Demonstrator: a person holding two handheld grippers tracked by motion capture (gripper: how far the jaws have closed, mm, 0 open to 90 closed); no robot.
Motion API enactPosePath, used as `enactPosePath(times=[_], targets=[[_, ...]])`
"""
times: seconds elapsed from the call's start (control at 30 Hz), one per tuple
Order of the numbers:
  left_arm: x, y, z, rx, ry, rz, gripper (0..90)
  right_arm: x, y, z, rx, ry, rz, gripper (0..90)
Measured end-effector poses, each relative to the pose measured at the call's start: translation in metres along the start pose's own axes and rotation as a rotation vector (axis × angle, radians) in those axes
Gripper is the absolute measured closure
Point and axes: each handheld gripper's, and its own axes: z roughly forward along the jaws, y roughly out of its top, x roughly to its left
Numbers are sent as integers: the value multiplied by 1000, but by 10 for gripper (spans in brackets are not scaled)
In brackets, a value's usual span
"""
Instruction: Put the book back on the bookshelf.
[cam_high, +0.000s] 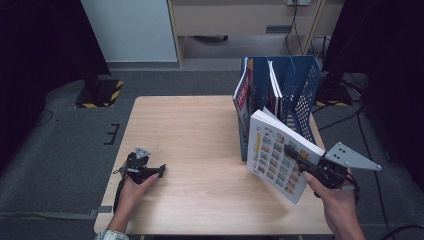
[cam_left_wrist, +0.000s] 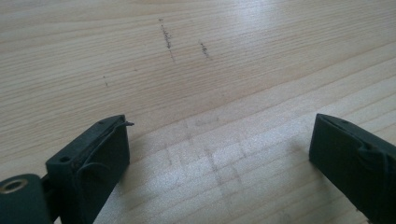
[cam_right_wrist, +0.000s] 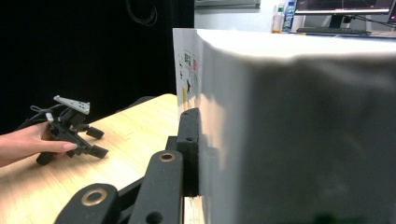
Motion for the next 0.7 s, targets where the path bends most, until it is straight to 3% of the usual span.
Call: enactPosePath(times=[0.7], targets=[[1,-2,-2,10,-6,3,3,-12,-2,-25,3,-68,11,740]])
